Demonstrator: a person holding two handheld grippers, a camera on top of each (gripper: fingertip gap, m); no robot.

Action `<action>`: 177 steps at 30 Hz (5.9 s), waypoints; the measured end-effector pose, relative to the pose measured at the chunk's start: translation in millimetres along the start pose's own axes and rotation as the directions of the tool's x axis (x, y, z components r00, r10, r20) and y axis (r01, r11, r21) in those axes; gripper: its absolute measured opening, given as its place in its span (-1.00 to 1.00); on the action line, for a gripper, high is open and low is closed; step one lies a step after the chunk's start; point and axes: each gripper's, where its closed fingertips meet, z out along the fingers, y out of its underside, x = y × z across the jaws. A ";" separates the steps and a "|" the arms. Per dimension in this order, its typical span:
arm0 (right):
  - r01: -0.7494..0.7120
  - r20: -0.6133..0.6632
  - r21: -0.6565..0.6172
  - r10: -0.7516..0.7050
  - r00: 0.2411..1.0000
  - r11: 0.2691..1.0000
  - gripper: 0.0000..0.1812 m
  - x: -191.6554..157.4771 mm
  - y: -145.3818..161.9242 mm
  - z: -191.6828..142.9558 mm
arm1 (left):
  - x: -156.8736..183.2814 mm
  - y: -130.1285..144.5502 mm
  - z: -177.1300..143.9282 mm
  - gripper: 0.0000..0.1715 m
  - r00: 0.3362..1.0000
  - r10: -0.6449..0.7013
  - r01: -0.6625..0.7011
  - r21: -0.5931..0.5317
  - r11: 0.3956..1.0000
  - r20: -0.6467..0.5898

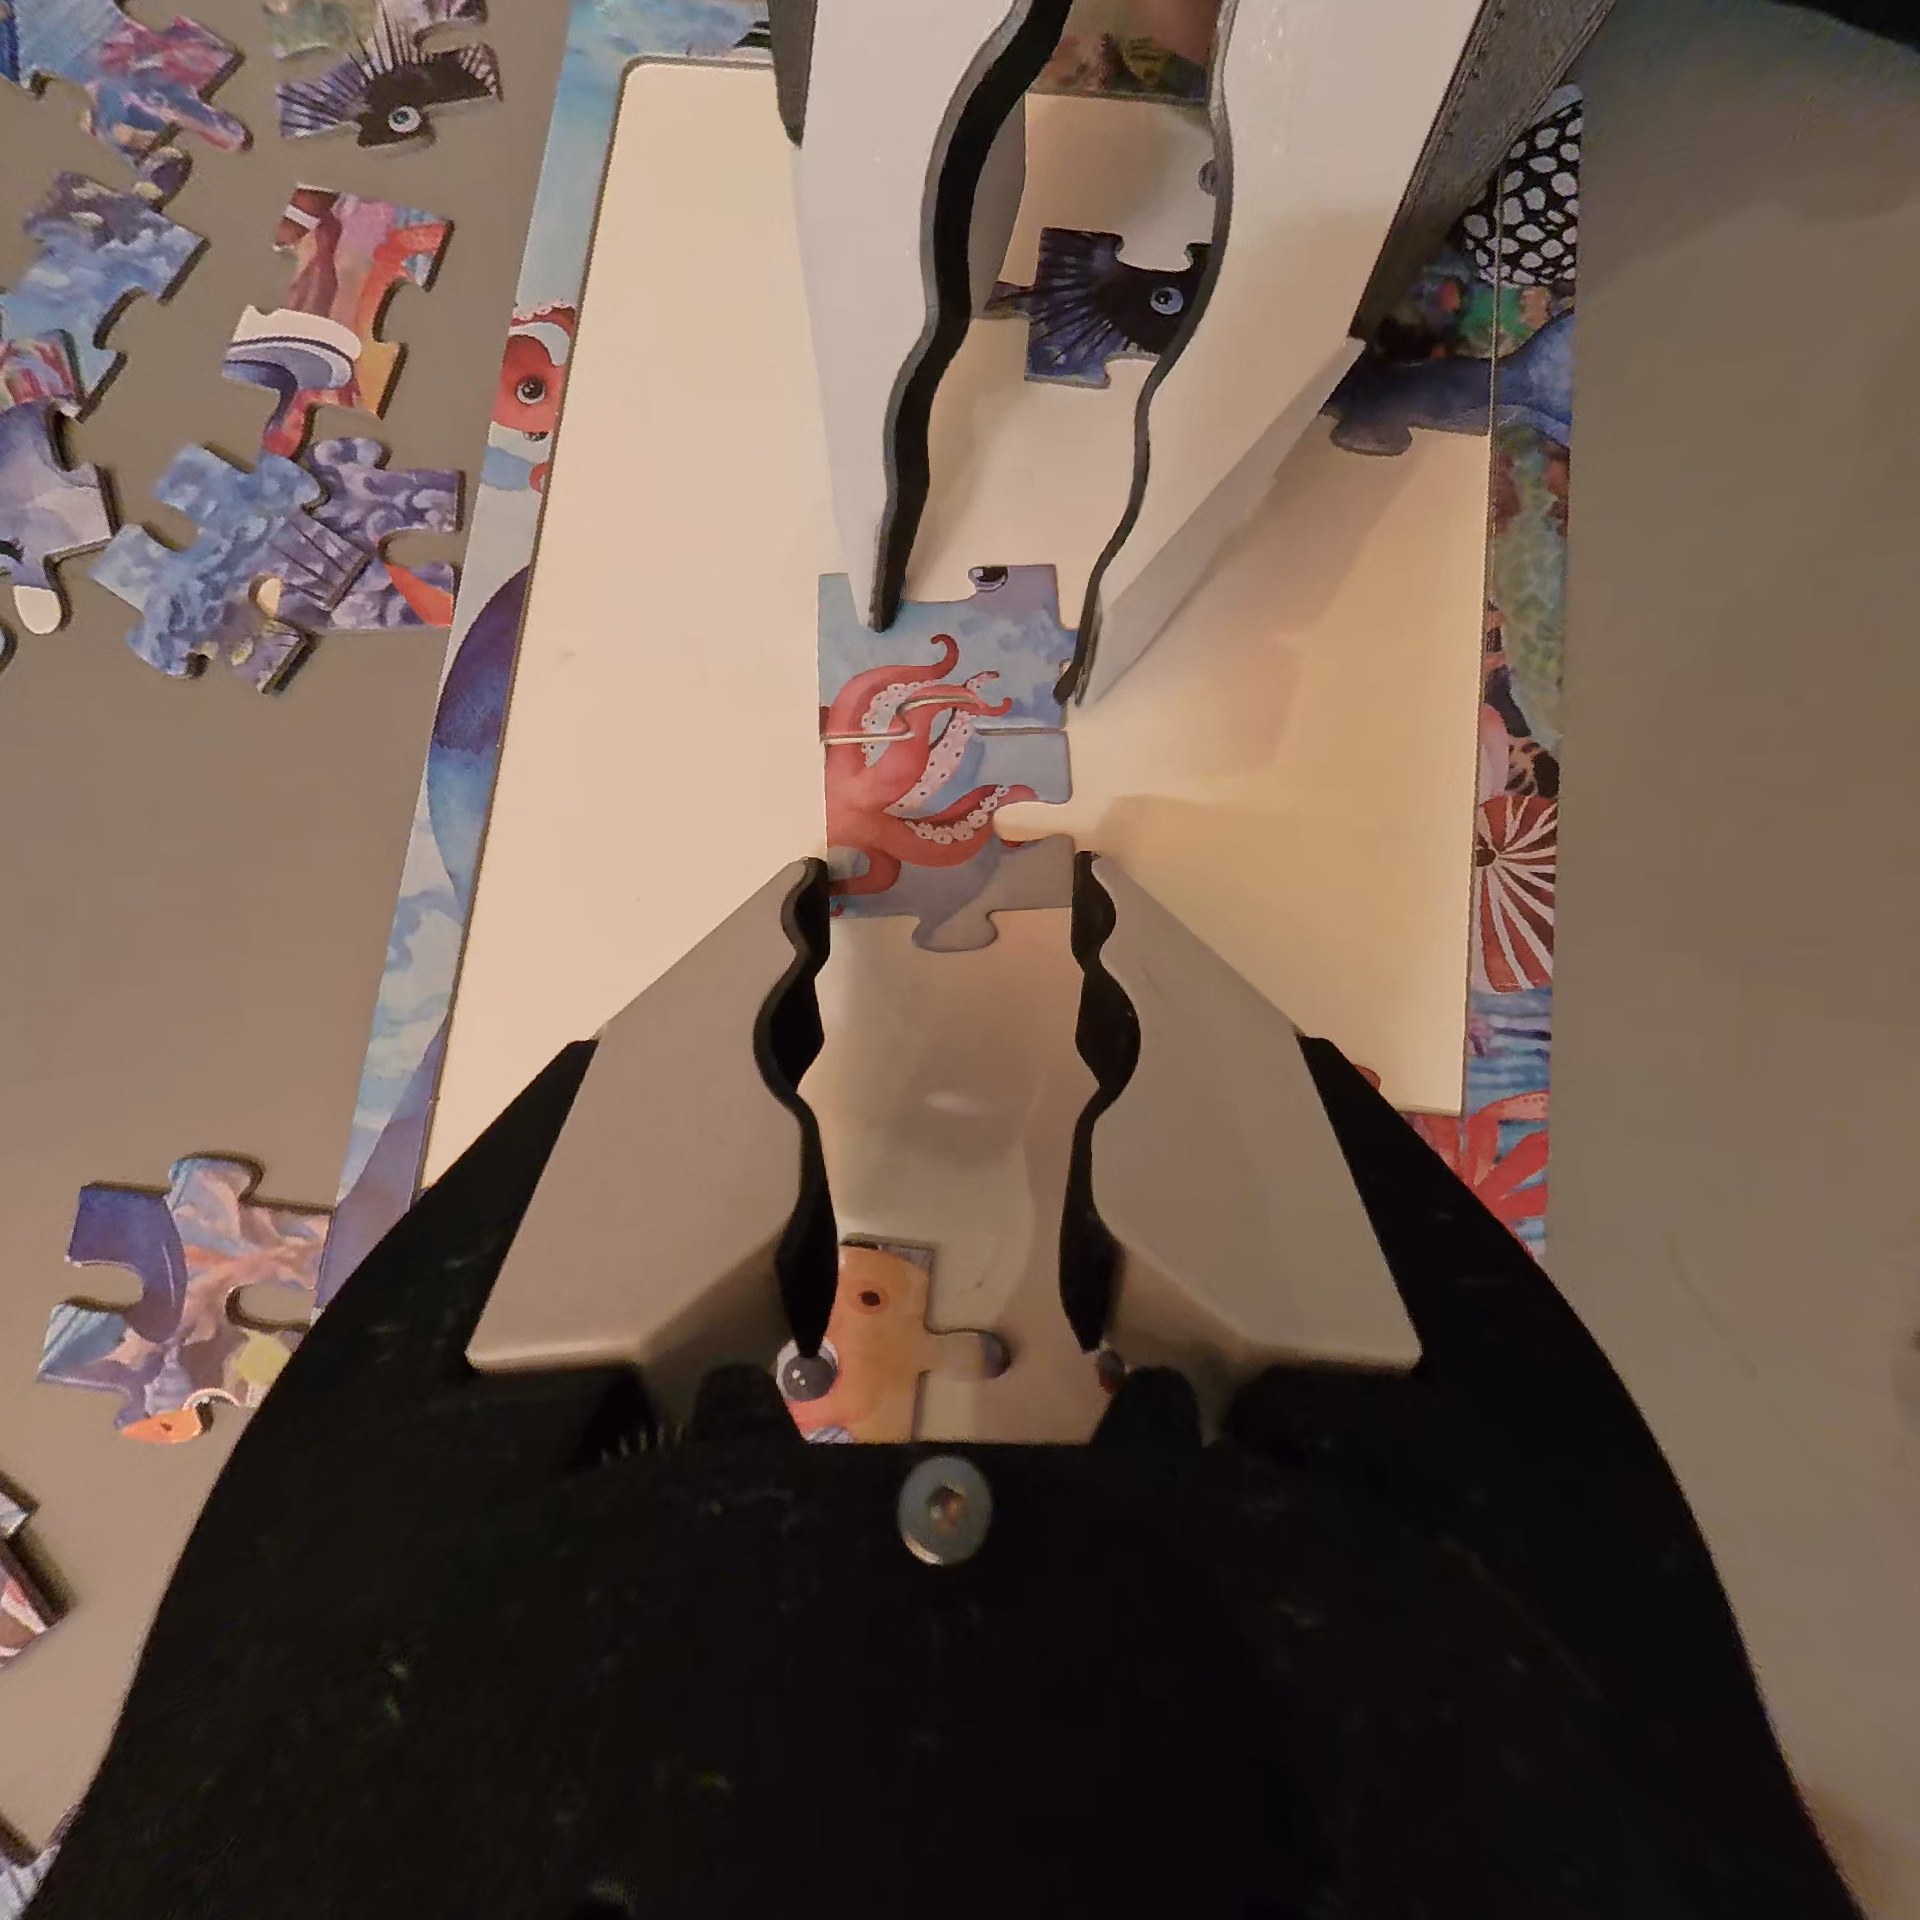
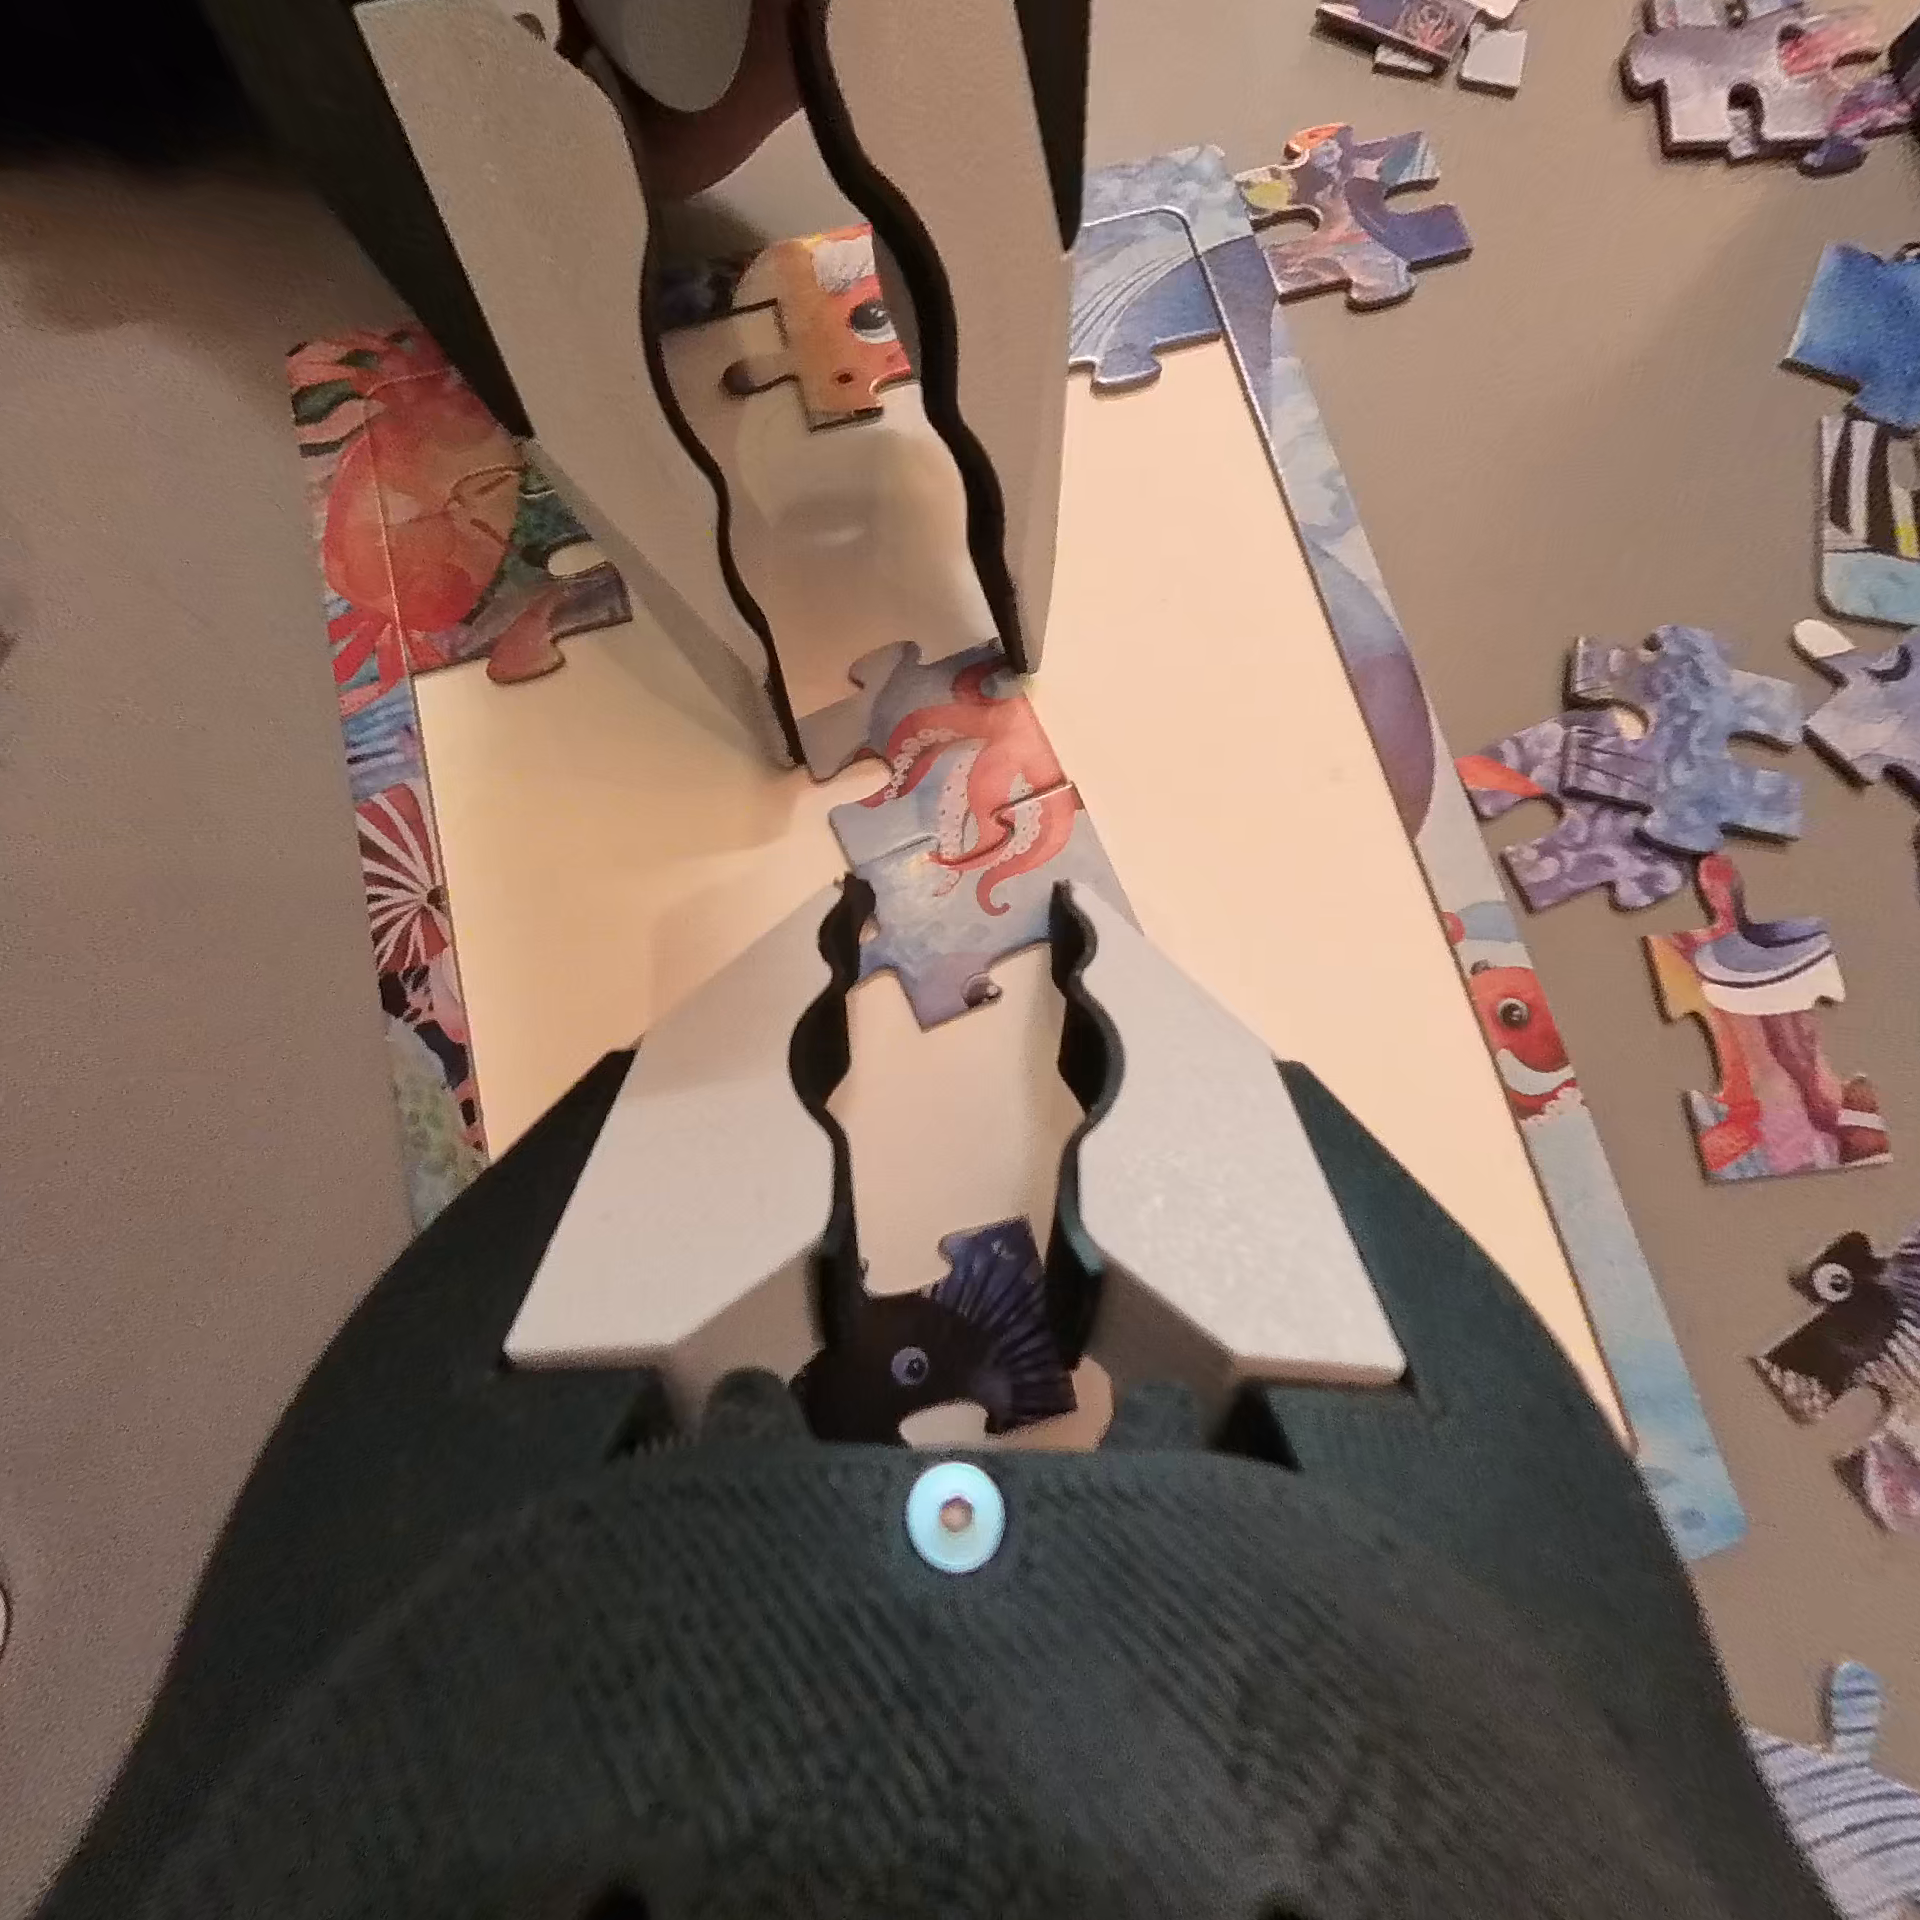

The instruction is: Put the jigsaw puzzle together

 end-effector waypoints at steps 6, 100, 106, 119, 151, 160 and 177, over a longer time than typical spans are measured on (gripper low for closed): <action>0.030 -0.003 -0.011 -0.030 1.000 0.999 -0.61 -1.2 0.8 -0.1 | 0.0 0.0 0.0 -0.46 1.000 0.000 0.000 0.005 1.000 -0.005; 0.058 0.020 0.168 -0.062 0.998 0.984 -0.44 3.5 -8.7 -8.6 | -6.0 -2.2 -5.2 -0.44 0.993 0.117 -0.116 0.090 0.989 0.002; -0.025 0.046 0.088 0.021 0.999 0.996 -0.71 5.0 0.2 -5.4 | -8.8 -3.5 -13.8 -0.44 0.995 0.103 -0.103 0.099 0.990 0.003; -0.015 0.001 0.083 0.015 1.000 0.996 -0.63 11.7 -0.9 -5.9 | -6.4 11.8 -11.4 -0.48 0.997 0.058 -0.057 0.029 0.998 -0.057; -0.059 0.157 0.064 0.049 0.986 0.996 -0.73 -1.6 12.7 -16.5 | -14.4 8.3 -9.6 -0.57 1.000 0.019 -0.019 0.030 0.999 -0.005; -0.035 0.201 0.054 0.023 0.979 0.998 -0.69 -13.0 12.9 -14.6 | -0.7 11.9 -12.2 -0.86 0.996 0.026 -0.026 0.008 1.000 -0.089; -0.038 -0.002 0.155 0.039 0.999 0.987 -0.77 24.1 0.1 -31.1 | 4.4 -2.1 -19.3 -0.61 0.994 0.028 -0.019 0.085 0.996 -0.110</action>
